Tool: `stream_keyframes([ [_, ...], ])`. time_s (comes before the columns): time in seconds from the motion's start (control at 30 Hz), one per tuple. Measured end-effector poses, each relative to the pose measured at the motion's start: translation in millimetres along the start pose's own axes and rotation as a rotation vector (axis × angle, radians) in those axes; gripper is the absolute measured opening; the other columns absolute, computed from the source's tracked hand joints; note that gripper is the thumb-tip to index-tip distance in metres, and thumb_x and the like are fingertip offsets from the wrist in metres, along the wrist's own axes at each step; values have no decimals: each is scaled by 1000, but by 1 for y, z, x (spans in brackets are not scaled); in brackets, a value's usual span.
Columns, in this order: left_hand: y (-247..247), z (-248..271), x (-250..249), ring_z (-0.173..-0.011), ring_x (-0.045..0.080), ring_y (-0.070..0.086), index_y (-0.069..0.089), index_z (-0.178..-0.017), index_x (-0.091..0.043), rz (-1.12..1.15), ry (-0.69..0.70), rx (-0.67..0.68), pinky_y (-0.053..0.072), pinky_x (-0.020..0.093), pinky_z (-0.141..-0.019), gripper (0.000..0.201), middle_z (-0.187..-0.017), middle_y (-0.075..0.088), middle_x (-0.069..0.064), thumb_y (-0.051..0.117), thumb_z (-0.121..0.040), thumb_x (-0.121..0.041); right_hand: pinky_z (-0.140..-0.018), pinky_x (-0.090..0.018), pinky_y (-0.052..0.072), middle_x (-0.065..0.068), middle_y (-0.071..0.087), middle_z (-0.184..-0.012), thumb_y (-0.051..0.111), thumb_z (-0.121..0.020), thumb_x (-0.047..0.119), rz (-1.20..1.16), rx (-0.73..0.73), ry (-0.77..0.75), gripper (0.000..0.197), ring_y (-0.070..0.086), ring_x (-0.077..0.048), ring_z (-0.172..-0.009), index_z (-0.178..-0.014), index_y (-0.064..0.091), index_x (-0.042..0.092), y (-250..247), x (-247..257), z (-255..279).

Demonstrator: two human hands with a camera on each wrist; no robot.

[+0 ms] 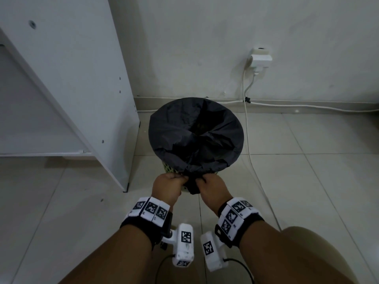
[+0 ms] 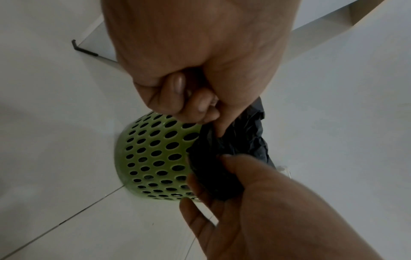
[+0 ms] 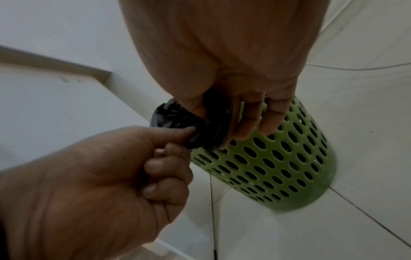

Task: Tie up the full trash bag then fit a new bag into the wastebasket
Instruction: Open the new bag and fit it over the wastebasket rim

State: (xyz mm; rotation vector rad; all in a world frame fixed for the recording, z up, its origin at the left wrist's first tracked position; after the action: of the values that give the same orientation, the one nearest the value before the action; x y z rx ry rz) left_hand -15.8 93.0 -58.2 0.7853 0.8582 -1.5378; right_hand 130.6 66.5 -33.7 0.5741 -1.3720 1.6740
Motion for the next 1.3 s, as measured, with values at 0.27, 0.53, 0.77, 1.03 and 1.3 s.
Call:
stream_keyframes([
  [0.27, 12, 0, 11, -107, 32, 62, 57, -123, 8, 341, -173, 70, 52, 39, -92, 27, -129, 60, 28, 50, -97, 2, -51, -35, 50, 4, 54, -45, 63, -93, 14, -347, -150, 165, 25, 48, -16, -40, -70, 71, 9, -9, -29, 8],
  [0.53, 9, 2, 15, -73, 23, 66, 62, -84, -6, 374, -125, 37, 53, 26, -60, 20, -83, 68, 13, 50, -97, 1, -57, -32, 54, -8, 61, -61, 69, -84, -4, -752, -190, 297, 10, 54, -20, -50, -81, 65, 4, -8, -41, 12],
  [0.77, 2, 5, 20, -59, 16, 60, 67, -82, -6, 353, -78, 29, 49, 24, -56, 15, -72, 67, 9, 59, -93, 0, -66, -38, 62, -10, 72, -70, 62, -88, -5, -485, -185, 144, 26, 67, -24, -62, -73, 74, 11, -9, -36, 11],
  [1.03, 13, 17, 4, -92, 29, 73, 74, -99, 0, 177, 111, 179, 58, 38, -85, 15, -97, 76, 18, 60, -92, -1, -82, -65, 53, -30, 68, -93, 60, -70, 33, -490, -13, 111, 43, 64, -48, -94, -89, 65, -4, 11, -9, 2],
  [1.3, 22, 14, -9, -92, 37, 73, 66, -110, 1, 199, 120, 224, 62, 46, -75, 21, -102, 72, 27, 48, -100, 0, -90, -57, 55, -18, 75, -93, 60, -81, 16, -399, 59, 30, 20, 70, -37, -93, -90, 74, 4, 15, -5, -5],
])
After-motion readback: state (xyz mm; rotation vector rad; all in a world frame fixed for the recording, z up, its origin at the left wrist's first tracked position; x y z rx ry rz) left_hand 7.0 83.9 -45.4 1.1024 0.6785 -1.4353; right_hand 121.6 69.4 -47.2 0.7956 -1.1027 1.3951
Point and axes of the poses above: each hand's wrist, its own z-axis away from the middle knuckle, its own y-axis out of the palm, x = y × z, the point moved 7 cm from there along -z, towards the middle knuckle
